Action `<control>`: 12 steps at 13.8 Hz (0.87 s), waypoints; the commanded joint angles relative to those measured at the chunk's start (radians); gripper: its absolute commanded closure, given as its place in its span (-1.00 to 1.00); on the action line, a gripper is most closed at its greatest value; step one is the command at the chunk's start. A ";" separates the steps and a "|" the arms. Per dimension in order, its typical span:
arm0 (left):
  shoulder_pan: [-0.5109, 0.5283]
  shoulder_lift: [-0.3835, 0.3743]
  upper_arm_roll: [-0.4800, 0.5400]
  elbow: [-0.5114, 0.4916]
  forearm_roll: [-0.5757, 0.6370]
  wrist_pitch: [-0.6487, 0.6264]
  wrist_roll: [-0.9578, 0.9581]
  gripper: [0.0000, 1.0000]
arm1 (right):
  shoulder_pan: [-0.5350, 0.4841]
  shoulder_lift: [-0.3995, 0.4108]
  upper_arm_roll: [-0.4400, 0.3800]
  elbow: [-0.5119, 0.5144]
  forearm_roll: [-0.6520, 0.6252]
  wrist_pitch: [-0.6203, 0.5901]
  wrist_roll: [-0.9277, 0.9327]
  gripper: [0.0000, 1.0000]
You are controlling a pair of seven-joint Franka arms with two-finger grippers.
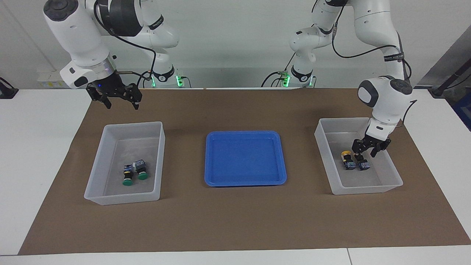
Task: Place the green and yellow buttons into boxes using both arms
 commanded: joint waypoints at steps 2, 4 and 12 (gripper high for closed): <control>-0.029 -0.043 0.002 0.070 0.000 -0.140 0.008 -0.79 | -0.008 -0.004 0.002 0.003 0.026 0.001 -0.034 -1.00; -0.057 -0.085 0.002 0.136 0.002 -0.291 -0.001 -0.79 | -0.012 -0.004 0.002 0.003 0.027 0.001 -0.034 -1.00; -0.156 -0.278 -0.009 0.300 0.013 -0.750 -0.110 -0.81 | -0.003 0.000 0.003 0.006 0.026 0.054 0.080 -1.00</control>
